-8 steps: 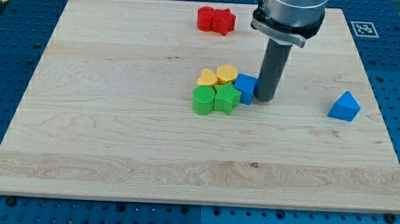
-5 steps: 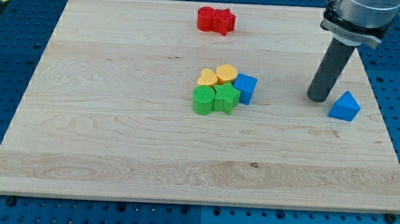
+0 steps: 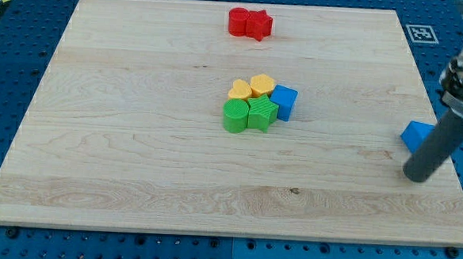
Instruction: Push the triangle into the yellow blocks
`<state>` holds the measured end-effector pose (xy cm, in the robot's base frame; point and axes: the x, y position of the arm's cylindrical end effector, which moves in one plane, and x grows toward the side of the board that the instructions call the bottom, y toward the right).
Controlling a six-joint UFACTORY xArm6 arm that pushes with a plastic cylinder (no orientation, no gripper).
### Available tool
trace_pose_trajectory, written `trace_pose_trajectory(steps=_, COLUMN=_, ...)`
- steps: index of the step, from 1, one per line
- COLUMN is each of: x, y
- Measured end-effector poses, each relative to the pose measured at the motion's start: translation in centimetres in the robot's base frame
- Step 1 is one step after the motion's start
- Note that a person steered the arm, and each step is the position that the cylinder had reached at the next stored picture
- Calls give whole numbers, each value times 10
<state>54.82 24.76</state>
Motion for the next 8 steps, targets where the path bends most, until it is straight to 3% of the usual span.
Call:
trace_pose_trajectory(steps=1, x=-4, y=65)
trace_pose_trajectory(steps=2, x=-29, y=70)
trace_pose_trajectory(steps=5, x=-50, y=-34)
trace_pose_trajectory(steps=7, x=-36, y=27)
trace_pose_trajectory(steps=8, x=-63, y=30)
